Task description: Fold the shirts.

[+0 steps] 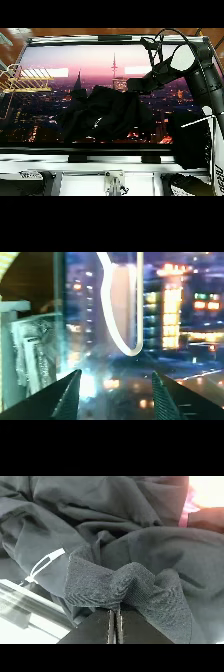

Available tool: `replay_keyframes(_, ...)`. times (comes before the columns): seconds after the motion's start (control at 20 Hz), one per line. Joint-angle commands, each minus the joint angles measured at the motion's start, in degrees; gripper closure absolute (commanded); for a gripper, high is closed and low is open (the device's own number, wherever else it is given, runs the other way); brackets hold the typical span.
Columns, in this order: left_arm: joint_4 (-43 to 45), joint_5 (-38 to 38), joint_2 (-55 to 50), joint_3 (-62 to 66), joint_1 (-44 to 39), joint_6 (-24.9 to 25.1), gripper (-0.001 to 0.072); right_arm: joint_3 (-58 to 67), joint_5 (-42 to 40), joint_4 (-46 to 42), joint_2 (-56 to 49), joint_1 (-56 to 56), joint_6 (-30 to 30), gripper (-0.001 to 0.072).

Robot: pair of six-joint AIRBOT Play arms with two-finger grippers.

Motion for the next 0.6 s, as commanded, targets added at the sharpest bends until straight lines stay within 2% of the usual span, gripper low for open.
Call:
replay_keyframes(0.0,-1.20,1.11,-5.27,0.07,0.00,0.98,0.0110,0.00,-0.66,-0.13,-0.02,-0.02,1.01,0.0649)
replay_keyframes(0.1,-1.77,1.51,-7.43,0.07,0.04,-0.87,0.0091,0.00,-0.72,-0.11,-0.02,-0.02,2.69,0.0649)
replay_keyframes(0.55,-2.64,2.64,-11.98,0.07,0.02,-2.23,0.0108,0.00,-2.05,0.04,0.00,-0.02,4.98,0.0649)
